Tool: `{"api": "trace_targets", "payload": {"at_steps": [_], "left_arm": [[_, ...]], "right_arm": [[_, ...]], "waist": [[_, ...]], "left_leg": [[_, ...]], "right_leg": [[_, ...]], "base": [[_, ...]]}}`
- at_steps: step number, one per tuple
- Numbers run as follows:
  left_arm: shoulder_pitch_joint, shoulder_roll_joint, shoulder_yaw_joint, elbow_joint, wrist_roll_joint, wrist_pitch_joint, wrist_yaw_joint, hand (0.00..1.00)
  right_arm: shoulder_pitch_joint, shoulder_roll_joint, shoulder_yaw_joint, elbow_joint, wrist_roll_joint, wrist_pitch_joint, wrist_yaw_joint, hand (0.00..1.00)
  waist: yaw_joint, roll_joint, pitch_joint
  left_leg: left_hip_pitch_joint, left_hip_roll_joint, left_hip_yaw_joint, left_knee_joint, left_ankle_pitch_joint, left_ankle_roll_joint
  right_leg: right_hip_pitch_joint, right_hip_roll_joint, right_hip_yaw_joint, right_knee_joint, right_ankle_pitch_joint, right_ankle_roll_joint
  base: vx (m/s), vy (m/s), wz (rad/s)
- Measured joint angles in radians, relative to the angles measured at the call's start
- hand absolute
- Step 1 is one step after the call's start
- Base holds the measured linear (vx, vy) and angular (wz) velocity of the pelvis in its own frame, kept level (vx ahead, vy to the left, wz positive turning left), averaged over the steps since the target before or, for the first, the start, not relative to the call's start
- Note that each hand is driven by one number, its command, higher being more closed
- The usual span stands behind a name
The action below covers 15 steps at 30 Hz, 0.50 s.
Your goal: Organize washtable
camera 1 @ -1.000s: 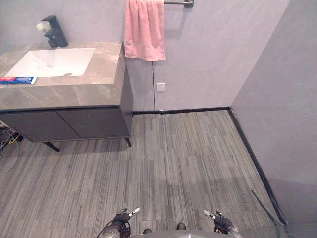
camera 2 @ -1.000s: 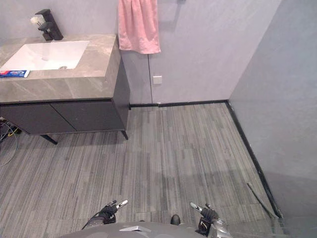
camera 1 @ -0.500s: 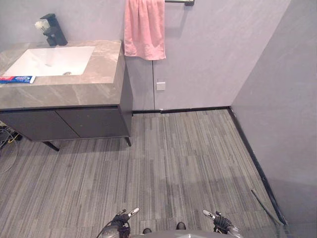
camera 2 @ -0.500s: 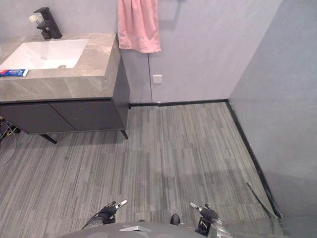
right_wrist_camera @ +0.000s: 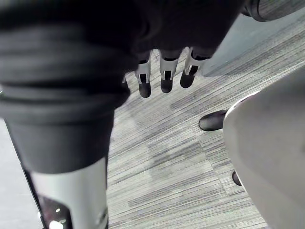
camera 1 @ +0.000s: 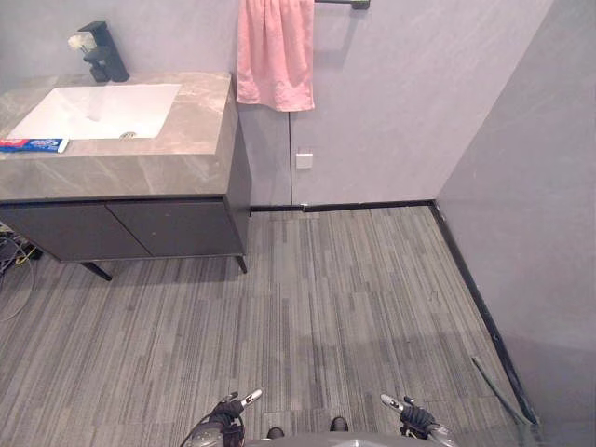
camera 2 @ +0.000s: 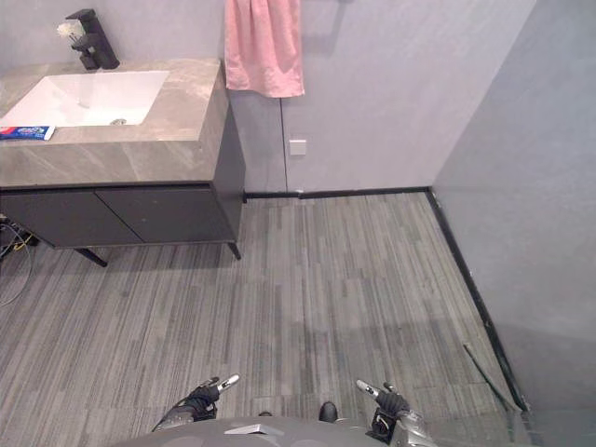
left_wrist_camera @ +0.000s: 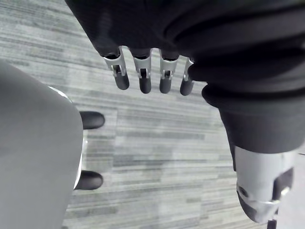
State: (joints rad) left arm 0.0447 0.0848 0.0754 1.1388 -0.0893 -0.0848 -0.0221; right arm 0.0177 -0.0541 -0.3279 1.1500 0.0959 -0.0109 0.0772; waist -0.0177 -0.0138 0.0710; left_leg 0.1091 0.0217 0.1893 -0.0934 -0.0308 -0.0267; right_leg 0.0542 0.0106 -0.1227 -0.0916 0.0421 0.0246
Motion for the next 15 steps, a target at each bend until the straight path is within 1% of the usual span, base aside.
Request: {"api": "trace_targets", "payload": {"at_steps": [7, 8, 9, 10, 11, 12, 13, 14, 15], "left_arm": [[-0.007, 0.01, -0.024, 0.0, -0.004, 0.0, -0.008, 0.0], [-0.006, 0.011, -0.027, 0.0, -0.006, 0.0, -0.008, 0.0], [-0.007, 0.01, -0.027, -0.001, -0.007, 0.0, -0.008, 0.0], [-0.011, 0.01, -0.034, -0.002, -0.014, 0.0, -0.008, 0.0], [-0.012, 0.011, -0.038, -0.002, -0.016, -0.001, -0.008, 0.0], [-0.012, 0.011, -0.039, -0.002, -0.021, -0.001, -0.008, 0.0], [-0.014, 0.012, -0.039, -0.005, -0.024, -0.004, -0.007, 0.0], [-0.022, 0.012, -0.038, -0.008, -0.024, -0.006, -0.008, 0.0], [-0.034, 0.013, -0.037, -0.005, -0.023, -0.003, -0.008, 0.0]], "right_arm": [[-0.013, -0.002, 0.0, 0.001, 0.004, 0.002, 0.003, 0.0], [-0.015, -0.004, -0.007, 0.005, 0.004, 0.002, 0.003, 0.0], [-0.019, -0.006, -0.014, 0.008, 0.005, 0.002, 0.003, 0.0], [-0.03, -0.01, -0.03, 0.012, 0.029, 0.002, 0.001, 0.0], [-0.029, -0.013, -0.04, 0.012, 0.044, 0.002, 0.001, 0.0], [-0.027, -0.013, -0.047, 0.012, 0.047, 0.002, 0.001, 0.0], [-0.03, -0.013, -0.068, 0.012, 0.077, 0.001, 0.002, 0.0], [-0.052, -0.015, -0.075, 0.006, 0.101, -0.002, 0.002, 0.0], [-0.058, -0.016, -0.074, 0.006, 0.115, -0.002, 0.003, 0.0]], "waist": [[0.0, 0.0, 0.002], [-0.001, 0.001, 0.003], [-0.001, 0.005, 0.005], [-0.005, 0.011, 0.023], [-0.008, 0.01, 0.03], [-0.012, 0.008, 0.035], [-0.014, 0.01, 0.063], [-0.015, 0.015, 0.083], [-0.017, 0.021, 0.088]], "left_leg": [[-0.042, -0.003, 0.0, 0.0, 0.003, 0.003], [-0.045, -0.006, -0.001, 0.0, 0.002, 0.004], [-0.045, -0.006, -0.001, 0.001, 0.001, 0.006], [-0.045, -0.009, -0.005, 0.014, -0.013, 0.016], [-0.047, -0.019, -0.015, 0.029, -0.033, 0.03], [-0.045, -0.025, -0.021, 0.033, -0.041, 0.032], [-0.027, -0.035, -0.033, 0.028, -0.057, 0.049], [0.004, -0.039, -0.035, 0.03, -0.067, 0.063], [0.011, -0.04, -0.034, 0.032, -0.075, 0.067]], "right_leg": [[-0.04, -0.002, 0.001, 0.001, 0.003, 0.003], [-0.045, -0.006, -0.002, 0.007, 0.0, 0.005], [-0.056, -0.008, -0.003, 0.032, -0.019, 0.012], [-0.09, -0.02, -0.013, 0.124, -0.074, 0.025], [-0.134, -0.047, -0.033, 0.243, -0.132, 0.049], [-0.157, -0.063, -0.05, 0.313, -0.155, 0.064], [-0.212, -0.102, -0.086, 0.479, -0.178, 0.068], [-0.288, -0.139, -0.115, 0.649, -0.194, 0.058], [-0.317, -0.151, -0.123, 0.688, -0.207, 0.042]], "base": [[0.0, 0.0, 0.0], [0.0, 0.0, 0.0], [0.04, 0.042, 0.07], [0.04, 0.078, 0.22], [0.04, 0.094, 0.34], [0.02, 0.114, 0.35], [-0.01, 0.122, 0.23], [-0.03, 0.133, 0.13], [-0.06, 0.145, 0.01]]}}
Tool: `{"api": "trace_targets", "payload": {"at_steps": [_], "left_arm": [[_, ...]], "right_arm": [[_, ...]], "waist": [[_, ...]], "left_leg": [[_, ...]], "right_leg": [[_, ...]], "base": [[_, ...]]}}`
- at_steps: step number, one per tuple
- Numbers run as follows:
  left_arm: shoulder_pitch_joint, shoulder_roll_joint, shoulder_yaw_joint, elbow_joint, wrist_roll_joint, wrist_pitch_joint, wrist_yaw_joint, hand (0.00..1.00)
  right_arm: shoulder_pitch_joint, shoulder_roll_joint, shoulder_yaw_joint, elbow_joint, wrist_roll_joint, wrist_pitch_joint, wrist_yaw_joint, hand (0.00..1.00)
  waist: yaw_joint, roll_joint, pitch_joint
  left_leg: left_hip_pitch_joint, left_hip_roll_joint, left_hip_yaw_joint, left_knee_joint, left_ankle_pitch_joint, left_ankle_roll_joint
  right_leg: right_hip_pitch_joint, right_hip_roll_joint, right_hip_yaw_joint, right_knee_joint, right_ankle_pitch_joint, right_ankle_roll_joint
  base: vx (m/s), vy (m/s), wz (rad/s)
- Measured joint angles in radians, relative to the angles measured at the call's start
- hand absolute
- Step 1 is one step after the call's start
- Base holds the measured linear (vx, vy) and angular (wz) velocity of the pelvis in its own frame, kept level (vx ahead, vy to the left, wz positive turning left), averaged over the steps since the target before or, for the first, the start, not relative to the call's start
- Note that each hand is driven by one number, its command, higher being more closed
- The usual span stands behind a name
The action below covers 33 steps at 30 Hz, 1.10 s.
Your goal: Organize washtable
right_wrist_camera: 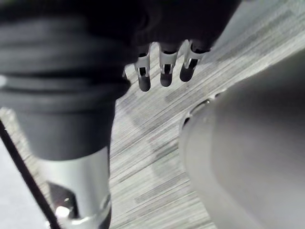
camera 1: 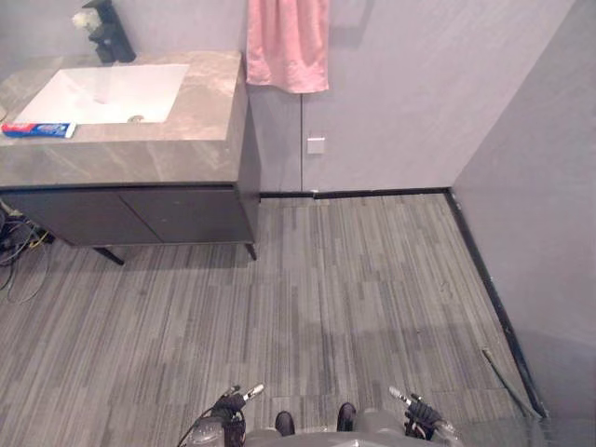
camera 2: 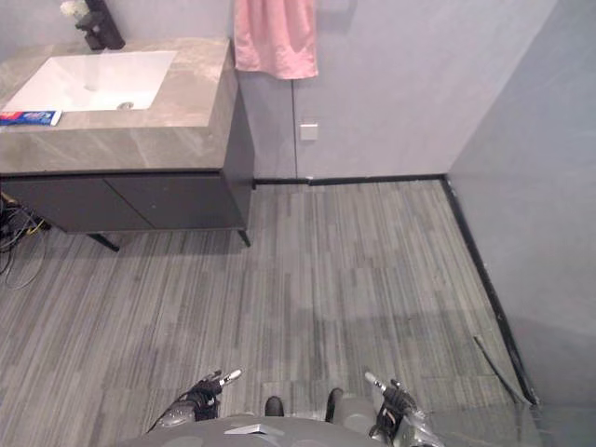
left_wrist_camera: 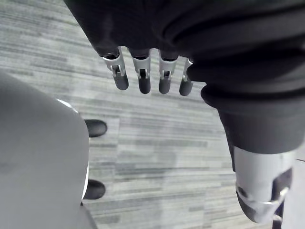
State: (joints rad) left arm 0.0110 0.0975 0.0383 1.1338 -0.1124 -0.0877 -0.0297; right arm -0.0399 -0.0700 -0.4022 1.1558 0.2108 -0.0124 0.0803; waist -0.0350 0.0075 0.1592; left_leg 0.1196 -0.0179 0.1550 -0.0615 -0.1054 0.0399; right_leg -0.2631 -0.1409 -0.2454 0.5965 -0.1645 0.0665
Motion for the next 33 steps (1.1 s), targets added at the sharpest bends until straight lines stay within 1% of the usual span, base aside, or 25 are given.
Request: {"api": "trace_targets", "payload": {"at_steps": [3, 5, 7, 8, 10, 11, 12, 13, 14, 16, 17, 19, 21, 22, 23, 24, 25, 26, 27, 28, 29, 30, 31, 32, 33], "left_arm": [[-0.009, 0.002, 0.002, 0.017, 0.001, 0.005, -0.001, 0.0], [-0.025, 0.004, 0.005, 0.035, 0.001, 0.009, -0.004, 0.0], [-0.028, 0.015, 0.031, 0.036, 0.001, 0.014, -0.012, 0.0], [-0.025, 0.009, 0.046, 0.035, 0.001, 0.015, -0.02, 0.0], [0.011, -0.005, 0.072, 0.029, 0.0, 0.015, -0.027, 0.0], [0.005, -0.005, 0.086, 0.015, -0.023, 0.019, -0.029, 0.0], [0.006, -0.006, 0.086, 0.002, -0.031, 0.022, -0.03, 0.0], [0.011, -0.022, 0.092, -0.011, -0.041, 0.023, -0.031, 0.0], [0.015, -0.032, 0.091, -0.036, -0.066, 0.023, -0.031, 0.0], [0.002, -0.038, 0.108, -0.05, -0.08, 0.016, -0.026, 0.0], [-0.004, -0.039, 0.122, -0.068, -0.091, 0.01, -0.024, 0.0], [-0.004, -0.042, 0.122, -0.092, -0.111, -0.004, -0.025, 0.0], [-0.008, -0.04, 0.132, -0.099, -0.119, -0.012, -0.021, 0.0], [-0.006, -0.056, 0.156, -0.092, -0.118, -0.012, -0.018, 0.0], [-0.001, -0.063, 0.166, -0.091, -0.118, -0.012, -0.017, 0.0], [0.002, -0.064, 0.168, -0.083, -0.117, -0.012, -0.016, 0.0], [0.01, -0.058, 0.176, -0.074, -0.118, -0.008, -0.014, 0.0], [0.026, -0.037, 0.192, -0.074, -0.118, -0.006, -0.011, 0.0], [0.035, -0.025, 0.198, -0.074, -0.118, -0.006, -0.01, 0.0], [0.037, -0.009, 0.187, -0.073, -0.122, 0.005, -0.032, 0.0], [0.029, -0.009, 0.187, -0.064, -0.15, -0.002, -0.034, 0.0], [0.053, -0.017, 0.202, -0.075, -0.171, -0.037, -0.05, 0.0], [0.061, -0.018, 0.21, -0.082, -0.229, -0.038, -0.059, 0.0], [0.06, -0.017, 0.208, -0.082, -0.258, -0.02, -0.046, 0.0], [0.059, -0.015, 0.194, -0.084, -0.253, -0.017, -0.028, 0.0]], "right_arm": [[-0.019, -0.003, 0.002, 0.005, 0.007, 0.0, 0.002, 0.0], [-0.023, -0.003, -0.013, 0.008, 0.014, 0.0, 0.003, 0.0], [-0.018, -0.001, -0.049, 0.027, 0.016, 0.004, 0.003, 0.0], [-0.005, -0.002, -0.068, 0.033, 0.016, 0.011, 0.003, 0.0], [0.024, -0.01, -0.103, 0.032, 0.02, 0.024, 0.006, 0.0], [0.027, -0.009, -0.127, 0.034, 0.036, 0.025, 0.006, 0.0], [0.025, -0.012, -0.134, 0.032, 0.038, 0.025, 0.007, 0.0], [0.017, -0.021, -0.134, 0.023, 0.043, 0.024, 0.007, 0.0], [0.0, -0.031, -0.111, 0.024, 0.043, 0.024, 0.007, 0.0], [-0.031, -0.028, -0.103, 0.02, 0.044, 0.022, 0.005, 0.0], [-0.036, -0.025, -0.099, 0.017, 0.044, 0.02, 0.002, 0.0], [-0.059, -0.029, -0.097, 0.017, 0.044, 0.018, -0.006, 0.0], [-0.094, -0.028, -0.097, 0.015, 0.043, 0.015, -0.007, 0.0], [-0.099, -0.025, -0.096, -0.004, 0.042, 0.015, -0.007, 0.0], [-0.092, -0.027, -0.086, -0.019, 0.04, 0.012, -0.008, 0.0], [-0.084, -0.035, -0.078, -0.017, 0.035, 0.007, -0.009, 0.0], [-0.061, -0.04, -0.059, -0.016, 0.03, 0.004, -0.012, 0.0], [-0.041, -0.02, -0.043, -0.013, 0.001, 0.003, -0.012, 0.0], [-0.034, -0.011, -0.031, -0.007, -0.007, 0.003, -0.012, 0.0], [-0.026, 0.001, -0.019, -0.004, -0.008, 0.003, -0.009, 0.0], [-0.021, 0.008, -0.008, 0.012, -0.007, 0.002, -0.002, 0.0], [-0.025, 0.021, -0.003, 0.021, -0.008, 0.002, -0.001, 0.0], [-0.022, 0.045, 0.016, 0.034, -0.011, 0.011, 0.008, 0.0], [-0.037, 0.05, 0.03, 0.034, -0.038, 0.02, 0.013, 0.0], [-0.052, 0.048, 0.039, 0.032, -0.039, 0.02, 0.017, 0.0]], "waist": [[-0.011, 0.001, 0.009], [-0.017, -0.01, 0.022], [-0.024, -0.035, 0.035], [-0.03, -0.034, 0.033], [-0.041, 0.001, 0.019], [-0.036, 0.001, 0.019], [-0.036, 0.02, 0.025], [-0.029, 0.049, 0.03], [-0.004, 0.065, 0.036], [0.008, 0.055, 0.056], [0.016, 0.041, 0.063], [0.029, 0.034, 0.066], [0.05, 0.029, 0.069], [0.05, 0.035, 0.067], [0.053, 0.045, 0.061], [0.055, 0.05, 0.058], [0.057, 0.052, 0.053], [0.063, 0.016, 0.022], [0.063, -0.014, 0.003], [0.065, -0.045, -0.02], [0.072, -0.066, -0.027], [0.07, -0.069, -0.025], [0.08, -0.067, -0.012], [0.085, -0.069, -0.005], [0.086, -0.067, -0.001]], "left_leg": [[0.025, 0.014, 0.0, 0.014, -0.039, -0.006], [0.055, 0.026, -0.003, 0.011, -0.072, -0.038], [0.095, 0.016, -0.015, 0.01, -0.111, -0.07], [0.117, 0.028, -0.025, 0.019, -0.144, -0.084], [0.129, 0.084, -0.044, 0.133, -0.226, -0.122], [0.016, 0.132, -0.014, 0.453, -0.239, -0.17], [-0.04, 0.17, -0.006, 0.605, -0.209, -0.202], [-0.129, 0.223, -0.003, 0.825, -0.101, -0.215], [-0.214, 0.274, 0.004, 1.044, -0.018, -0.219], [-0.287, 0.287, 0.031, 1.183, -0.042, -0.18], [-0.33, 0.284, 0.053, 1.168, -0.062, -0.152], [-0.404, 0.28, 0.089, 1.009, -0.093, -0.151], [-0.438, 0.259, 0.09, 0.673, -0.083, -0.151], [-0.427, 0.234, 0.038, 0.357, -0.023, -0.16], [-0.431, 0.231, -0.015, 0.245, -0.005, -0.185], [-0.438, 0.234, -0.05, 0.223, -0.005, -0.19], [-0.443, 0.228, -0.096, 0.253, 0.04, -0.186], [-0.437, 0.18, -0.106, 0.293, 0.116, -0.174], [-0.433, 0.152, -0.112, 0.3, 0.126, -0.164], [-0.419, 0.121, -0.105, 0.307, 0.129, -0.155], [-0.39, 0.097, -0.079, 0.321, 0.117, -0.117], [-0.381, 0.099, -0.082, 0.319, 0.111, -0.112], [-0.343, 0.107, -0.095, 0.285, 0.116, -0.108], [-0.282, 0.107, -0.115, 0.248, 0.117, -0.109], [-0.236, 0.111, -0.113, 0.222, 0.119, -0.112]], "right_leg": [[-0.076, -0.013, -0.048, -0.113, 0.007, -0.009], [-0.092, 0.01, -0.053, -0.442, 0.162, 0.023], [-0.108, -0.002, -0.038, -0.525, 0.212, 0.047], [-0.111, -0.002, -0.03, -0.508, 0.219, 0.032], [-0.109, 0.034, -0.019, -0.402, 0.212, -0.04], [-0.094, 0.044, -0.017, -0.326, 0.225, -0.089], [-0.068, 0.062, -0.027, -0.326, 0.201, -0.1], [-0.02, 0.091, -0.033, -0.339, 0.183, -0.106], [0.042, 0.125, -0.014, -0.363, 0.159, -0.126], [0.181, 0.136, 0.018, -0.434, 0.15, -0.134], [0.272, 0.129, 0.023, -0.493, 0.148, -0.136], [0.358, 0.12, 0.043, -0.552, 0.135, -0.132], [0.411, 0.103, 0.064, -0.585, 0.103, -0.093], [0.458, 0.092, 0.077, -0.601, 0.063, -0.061], [0.484, 0.092, 0.08, -0.606, 0.03, -0.043], [0.502, 0.093, 0.085, -0.603, 0.004, -0.029], [0.542, 0.083, 0.095, -0.571, -0.058, -0.01], [0.542, 0.032, 0.114, -0.508, -0.119, -0.011], [0.523, 0.008, 0.129, -0.461, -0.132, -0.014], [0.461, -0.031, 0.156, -0.328, -0.13, -0.027], [0.389, -0.063, 0.193, -0.158, -0.091, -0.019], [0.35, -0.059, 0.195, -0.071, -0.047, -0.011], [0.281, -0.062, 0.187, 0.097, 0.022, 0.046], [0.228, -0.08, 0.156, 0.246, 0.006, 0.042], [0.209, -0.096, 0.146, 0.297, -0.017, 0.038]], "base": [[-0.12, 0.138, -0.06], [-0.14, 0.102, 0.01], [0.05, -0.074, 0.25], [0.34, -0.304, 0.59], [0.51, -0.334, 0.54], [0.46, -0.282, 0.24], [0.42, -0.347, 0.07], [0.25, -0.271, -0.42], [0.23, -0.267, -0.71], [0.3, -0.244, -0.56], [0.41, -0.227, -0.13], [0.51, -0.179, -0.3], [0.53, -0.094, -0.57], [0.54, 0.007, -0.41], [0.54, 0.04, -0.37], [0.44, 0.123, -0.25], [0.51, 0.173, -0.32], [0.54, 0.155, -0.31], [0.61, 0.126, -0.35], [0.58, 0.108, -0.38], [0.54, 0.11, -0.25], [0.39, 0.043, 0.25], [0.31, -0.097, 0.68], [0.27, -0.156, 0.59], [0.21, -0.209, 0.07]]}}
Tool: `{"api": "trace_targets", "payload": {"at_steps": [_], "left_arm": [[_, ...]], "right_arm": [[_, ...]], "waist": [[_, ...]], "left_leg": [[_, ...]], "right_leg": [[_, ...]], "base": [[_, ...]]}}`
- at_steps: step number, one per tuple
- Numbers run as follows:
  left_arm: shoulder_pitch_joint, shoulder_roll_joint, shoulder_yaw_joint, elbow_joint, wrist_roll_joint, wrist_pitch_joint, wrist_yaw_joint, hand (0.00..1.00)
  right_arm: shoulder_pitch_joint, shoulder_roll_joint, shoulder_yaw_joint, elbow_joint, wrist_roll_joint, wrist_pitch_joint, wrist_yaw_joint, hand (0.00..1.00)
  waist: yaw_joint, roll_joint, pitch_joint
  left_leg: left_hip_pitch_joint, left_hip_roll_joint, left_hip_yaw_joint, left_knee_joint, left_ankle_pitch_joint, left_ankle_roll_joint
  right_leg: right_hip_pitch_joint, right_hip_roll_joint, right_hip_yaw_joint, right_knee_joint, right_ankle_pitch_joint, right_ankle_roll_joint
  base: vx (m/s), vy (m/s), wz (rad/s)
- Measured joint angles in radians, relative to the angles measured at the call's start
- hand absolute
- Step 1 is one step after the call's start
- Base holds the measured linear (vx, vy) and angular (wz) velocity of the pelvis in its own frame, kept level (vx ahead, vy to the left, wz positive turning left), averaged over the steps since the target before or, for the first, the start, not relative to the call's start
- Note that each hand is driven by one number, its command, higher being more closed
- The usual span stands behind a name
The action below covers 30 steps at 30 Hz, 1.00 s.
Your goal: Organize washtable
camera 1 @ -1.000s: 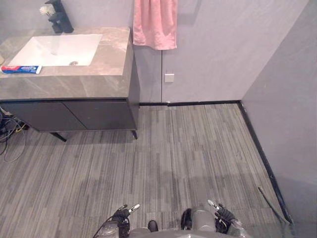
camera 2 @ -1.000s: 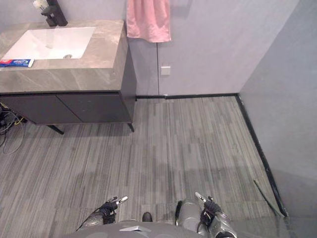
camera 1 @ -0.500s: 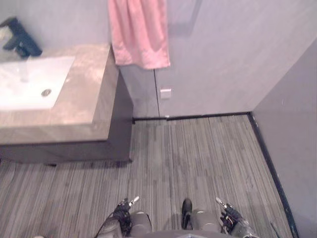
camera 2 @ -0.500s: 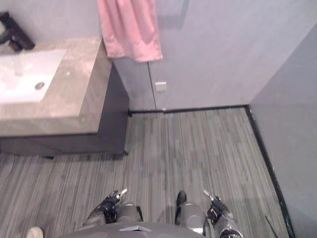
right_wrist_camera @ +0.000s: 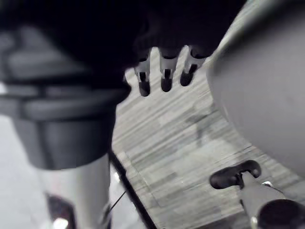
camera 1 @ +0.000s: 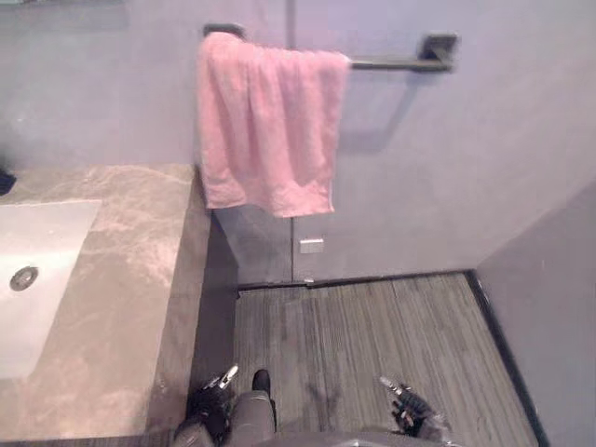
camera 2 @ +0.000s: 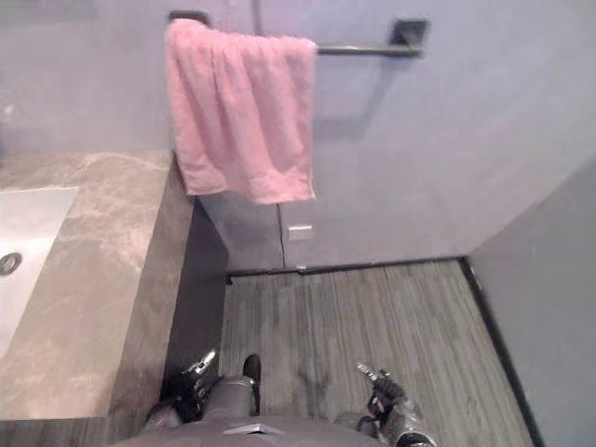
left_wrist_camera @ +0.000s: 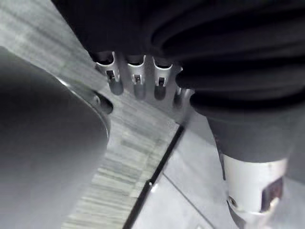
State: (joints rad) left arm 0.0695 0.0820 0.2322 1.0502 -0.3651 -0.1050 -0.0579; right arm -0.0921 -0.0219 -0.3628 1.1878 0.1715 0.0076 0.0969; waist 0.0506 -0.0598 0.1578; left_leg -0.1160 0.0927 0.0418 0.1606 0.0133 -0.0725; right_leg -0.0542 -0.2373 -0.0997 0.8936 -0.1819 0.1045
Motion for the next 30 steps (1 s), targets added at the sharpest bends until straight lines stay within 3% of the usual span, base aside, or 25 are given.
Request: {"api": "trace_targets", "payload": {"at_steps": [2, 3, 4, 5, 6, 7, 8, 9, 11, 16, 18, 22, 25, 30], "left_arm": [[0.015, 0.022, -0.07, 0.012, 0.042, 0.014, 0.023, 0.0], [0.018, 0.038, -0.095, 0.016, 0.065, 0.014, 0.027, 0.0], [0.008, 0.048, -0.112, 0.022, 0.073, 0.015, 0.029, 0.0], [-0.011, 0.019, -0.133, 0.037, 0.078, 0.016, 0.03, 0.0], [-0.026, -0.009, -0.138, 0.043, 0.079, 0.02, 0.028, 0.0], [-0.027, -0.014, -0.14, 0.045, 0.079, 0.02, 0.029, 0.0], [-0.03, -0.007, -0.15, 0.046, 0.079, 0.019, 0.031, 0.0], [-0.035, -0.002, -0.152, 0.046, 0.08, 0.018, 0.031, 0.0], [-0.042, 0.012, -0.152, 0.043, 0.081, 0.013, 0.034, 0.0], [-0.035, 0.013, -0.162, -0.018, 0.079, 0.008, 0.044, 0.0], [-0.026, 0.015, -0.19, -0.086, 0.074, 0.002, 0.05, 0.0], [0.068, 0.006, -0.23, -0.41, 0.028, -0.02, 0.062, 0.0], [0.114, -0.013, -0.232, -0.671, 0.018, -0.04, 0.073, 0.0], [0.129, -0.042, -0.196, -1.017, 0.025, -0.092, 0.107, 0.0]], "right_arm": [[-0.01, -0.01, 0.055, -0.024, -0.004, -0.022, 0.007, 0.0], [-0.003, -0.019, 0.08, -0.042, -0.004, -0.028, 0.009, 0.0], [0.006, -0.024, 0.079, -0.047, -0.004, -0.028, 0.008, 0.0], [0.006, -0.06, 0.07, -0.042, -0.004, -0.026, 0.001, 0.0], [0.008, -0.088, 0.068, -0.039, -0.004, -0.022, -0.004, 0.0], [0.017, -0.092, 0.067, -0.033, -0.004, -0.018, -0.007, 0.0], [0.035, -0.085, 0.056, -0.004, -0.004, -0.014, -0.01, 0.0], [0.042, -0.083, 0.049, -0.001, -0.004, -0.008, -0.01, 0.0], [0.068, -0.073, 0.047, 0.0, -0.004, 0.001, -0.009, 0.0], [0.061, -0.074, 0.104, -0.02, -0.007, -0.003, -0.009, 0.0], [0.064, -0.071, 0.166, -0.068, -0.007, -0.002, -0.012, 0.0], [0.094, -0.061, 0.314, -0.375, -0.005, -0.014, -0.03, 0.0], [0.095, -0.059, 0.362, -0.613, -0.003, -0.049, -0.037, 0.0], [0.028, -0.056, 0.443, -0.888, -0.004, -0.096, -0.052, 0.0]], "waist": [[-0.018, 0.016, -0.01], [-0.031, 0.003, -0.017], [-0.039, 0.001, -0.027], [-0.047, 0.05, -0.028], [-0.057, 0.087, -0.027], [-0.06, 0.093, -0.029], [-0.062, 0.084, -0.026], [-0.062, 0.08, -0.023], [-0.068, 0.043, -0.019], [-0.068, 0.026, -0.052], [-0.067, 0.032, -0.054], [-0.067, 0.053, -0.066], [-0.065, 0.071, -0.08], [-0.052, 0.074, -0.085]], "left_leg": [[0.124, 0.013, 0.036, -0.053, 0.0, -0.004], [0.151, 0.004, 0.04, -0.067, -0.015, -0.028], [0.165, 0.003, 0.034, -0.086, -0.032, -0.054], [0.155, 0.025, 0.028, -0.088, -0.035, -0.06], [0.133, 0.037, 0.02, -0.092, -0.035, -0.061], [0.133, 0.037, 0.02, -0.106, -0.034, -0.06], [0.151, 0.044, 0.015, -0.15, -0.026, -0.056], [0.164, 0.048, 0.012, -0.157, -0.025, -0.058], [0.183, 0.051, 0.009, -0.172, -0.025, -0.059], [0.171, 0.035, 0.007, -0.195, -0.024, -0.058], [0.164, 0.028, 0.007, -0.198, -0.022, -0.055], [0.151, 0.029, 0.009, -0.222, -0.006, -0.053], [0.143, 0.032, 0.013, -0.25, 0.01, -0.053], [0.137, 0.033, 0.02, -0.244, 0.011, -0.053]], "right_leg": [[-0.047, -0.056, -0.068, -0.017, -0.068, -0.02], [-0.066, -0.073, -0.134, -0.236, -0.023, -0.023], [-0.027, -0.072, -0.154, -0.327, -0.068, -0.003], [0.022, -0.023, -0.172, -0.469, -0.075, 0.011], [0.035, 0.021, -0.176, -0.558, -0.026, 0.005], [0.038, 0.038, -0.168, -0.585, -0.009, -0.001], [0.045, 0.077, -0.156, -0.622, 0.008, -0.01], [0.052, 0.082, -0.158, -0.628, 0.008, -0.01], [0.078, 0.088, -0.163, -0.65, 0.01, -0.01], [0.109, 0.087, -0.167, -0.765, 0.058, 0.003], [0.107, 0.084, -0.168, -0.778, 0.064, 0.004], [0.084, 0.086, -0.169, -0.779, 0.066, 0.003], [0.061, 0.089, -0.166, -0.781, 0.075, 0.0], [0.056, 0.089, -0.156, -0.785, 0.094, -0.003]], "base": [[-0.08, -0.157, -0.35], [-0.25, -0.124, -0.26], [-0.15, -0.168, -0.24], [0.14, -0.159, -0.23], [0.16, -0.086, -0.27], [0.14, -0.015, -0.31], [0.14, -0.034, -0.24], [0.15, -0.052, -0.15], [0.12, -0.008, 0.03], [0.1, 0.054, 0.02], [0.04, 0.044, 0.07], [0.0, 0.004, 0.01], [0.0, 0.005, -0.01], [-0.01, 0.018, -0.04]]}}
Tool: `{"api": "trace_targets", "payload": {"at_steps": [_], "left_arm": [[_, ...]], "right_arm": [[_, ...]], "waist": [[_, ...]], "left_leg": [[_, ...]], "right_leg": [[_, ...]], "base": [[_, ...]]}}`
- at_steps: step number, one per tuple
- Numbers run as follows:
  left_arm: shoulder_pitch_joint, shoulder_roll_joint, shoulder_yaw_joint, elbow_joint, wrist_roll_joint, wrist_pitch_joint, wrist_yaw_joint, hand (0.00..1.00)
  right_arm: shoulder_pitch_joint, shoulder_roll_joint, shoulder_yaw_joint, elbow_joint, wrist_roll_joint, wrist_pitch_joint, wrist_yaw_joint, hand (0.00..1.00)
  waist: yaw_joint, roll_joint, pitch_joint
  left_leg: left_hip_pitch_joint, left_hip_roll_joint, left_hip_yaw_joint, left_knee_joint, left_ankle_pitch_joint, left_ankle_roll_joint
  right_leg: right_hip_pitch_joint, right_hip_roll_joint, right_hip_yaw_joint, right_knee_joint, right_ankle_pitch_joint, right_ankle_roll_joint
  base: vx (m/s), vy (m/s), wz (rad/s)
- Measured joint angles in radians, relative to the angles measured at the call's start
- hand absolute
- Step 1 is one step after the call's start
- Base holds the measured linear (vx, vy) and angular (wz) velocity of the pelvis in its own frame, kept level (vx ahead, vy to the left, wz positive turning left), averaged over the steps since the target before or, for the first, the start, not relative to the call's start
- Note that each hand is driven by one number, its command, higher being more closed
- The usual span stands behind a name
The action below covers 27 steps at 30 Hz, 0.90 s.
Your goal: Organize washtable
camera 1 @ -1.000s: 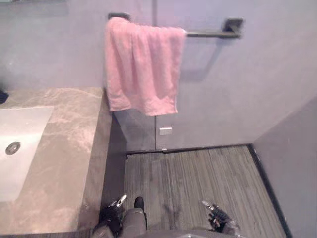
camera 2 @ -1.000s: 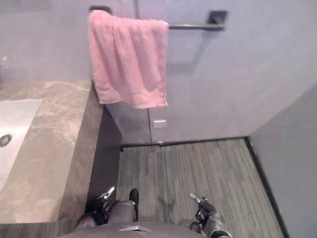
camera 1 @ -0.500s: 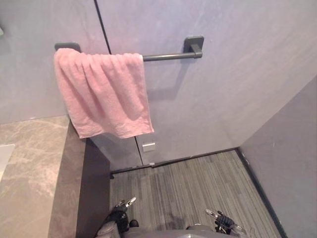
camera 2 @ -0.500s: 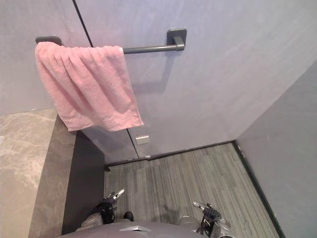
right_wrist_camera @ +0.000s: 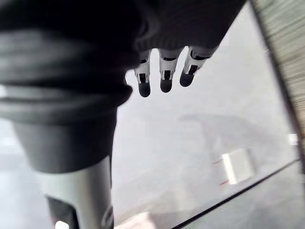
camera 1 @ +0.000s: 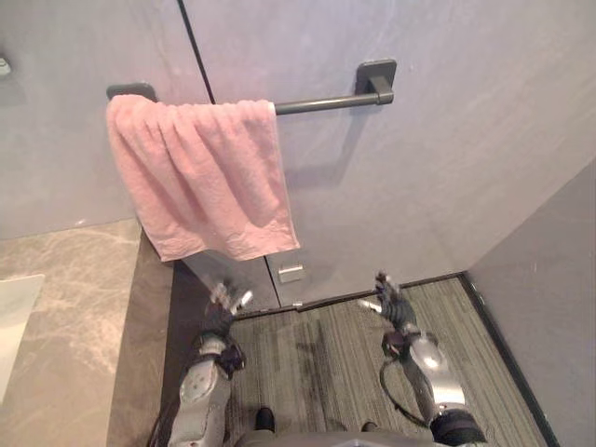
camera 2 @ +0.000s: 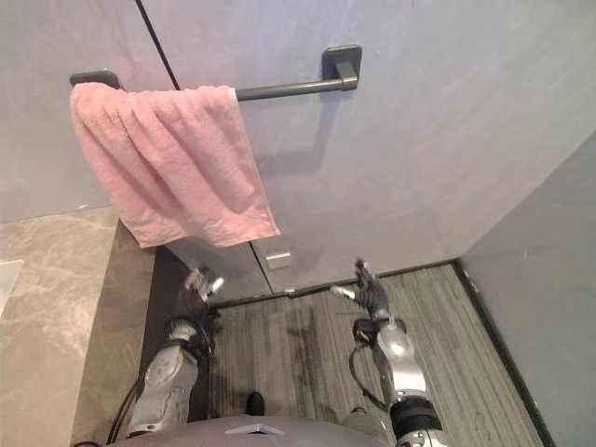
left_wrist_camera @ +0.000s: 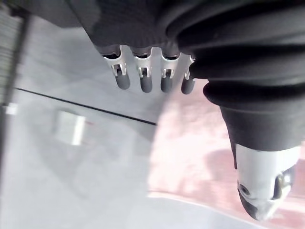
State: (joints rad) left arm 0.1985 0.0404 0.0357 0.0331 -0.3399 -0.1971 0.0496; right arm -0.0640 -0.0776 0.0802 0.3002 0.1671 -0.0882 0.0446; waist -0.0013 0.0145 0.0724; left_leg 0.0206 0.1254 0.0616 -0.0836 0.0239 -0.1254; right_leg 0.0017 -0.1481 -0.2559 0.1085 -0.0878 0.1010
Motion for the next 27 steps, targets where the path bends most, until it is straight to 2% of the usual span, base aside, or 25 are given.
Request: {"api": "trace_targets", "payload": {"at_steps": [5, 8, 11, 18, 19, 22, 24, 27], "left_arm": [[0.0, -0.013, 0.071, -0.175, 0.014, -0.042, 0.048, 0.0], [0.006, -0.032, 0.086, -0.218, 0.015, -0.045, 0.054, 0.0], [0.022, -0.041, 0.085, -0.251, 0.013, -0.046, 0.054, 0.0], [0.047, -0.042, 0.077, -0.282, 0.001, -0.049, 0.049, 0.0], [0.047, -0.043, 0.069, -0.296, -0.001, -0.049, 0.048, 0.0], [0.047, -0.043, 0.056, -0.334, -0.006, -0.052, 0.044, 0.0], [0.047, -0.043, 0.044, -0.352, -0.008, -0.052, 0.041, 0.0], [0.044, -0.043, 0.042, -0.354, -0.011, -0.052, 0.041, 0.0]], "right_arm": [[-0.183, 0.002, 0.13, -0.116, 0.0, -0.044, 0.009, 0.0], [-0.265, 0.005, 0.181, -0.11, 0.009, -0.044, 0.036, 0.0], [-0.349, 0.007, 0.204, -0.068, 0.01, -0.044, 0.043, 0.0], [-0.602, -0.005, 0.197, 0.179, 0.041, -0.035, 0.007, 0.0], [-0.634, -0.019, 0.196, 0.199, 0.049, -0.034, -0.004, 0.0], [-0.714, -0.048, 0.167, 0.282, 0.049, -0.032, -0.017, 0.0], [-0.781, -0.085, 0.107, 0.341, 0.048, -0.025, -0.049, 0.0], [-0.798, -0.145, 0.069, 0.334, 0.047, -0.017, -0.087, 0.0]], "waist": [[0.023, 0.003, -0.003], [0.048, 0.004, -0.005], [0.057, 0.005, -0.006], [0.085, 0.026, -0.017], [0.096, 0.03, -0.017], [0.1, 0.031, -0.017], [0.108, 0.034, -0.015], [0.12, 0.037, -0.012]], "left_leg": [[0.001, -0.003, 0.011, 0.002, 0.004, 0.006], [0.0, -0.01, -0.002, -0.005, 0.016, 0.017], [-0.007, -0.015, -0.021, -0.01, 0.03, 0.018], [-0.042, -0.015, -0.045, -0.02, 0.057, 0.018], [-0.053, -0.015, -0.048, -0.021, 0.063, 0.017], [-0.081, -0.016, -0.078, -0.021, 0.079, 0.014], [-0.11, -0.018, -0.112, -0.021, 0.096, 0.012], [-0.141, -0.018, -0.154, -0.021, 0.113, 0.01]], "right_leg": [[0.009, 0.001, 0.015, -0.034, 0.037, 0.0], [0.022, -0.004, 0.002, -0.047, 0.044, 0.003], [0.026, -0.008, -0.014, -0.049, 0.044, 0.003], [0.011, -0.005, -0.037, -0.058, 0.057, 0.002], [0.006, -0.003, -0.038, -0.067, 0.066, 0.001], [0.001, -0.002, -0.07, -0.076, 0.075, 0.001], [-0.003, 0.001, -0.103, -0.086, 0.082, 0.0], [-0.006, 0.004, -0.145, -0.086, 0.082, 0.0]], "base": [[-0.03, 0.037, -0.08], [-0.05, 0.034, 0.14], [-0.05, 0.021, 0.22], [-0.07, 0.013, 0.12], [-0.05, 0.011, 0.05], [-0.05, 0.011, 0.3], [-0.05, 0.009, 0.41], [-0.06, 0.011, 0.43]]}}
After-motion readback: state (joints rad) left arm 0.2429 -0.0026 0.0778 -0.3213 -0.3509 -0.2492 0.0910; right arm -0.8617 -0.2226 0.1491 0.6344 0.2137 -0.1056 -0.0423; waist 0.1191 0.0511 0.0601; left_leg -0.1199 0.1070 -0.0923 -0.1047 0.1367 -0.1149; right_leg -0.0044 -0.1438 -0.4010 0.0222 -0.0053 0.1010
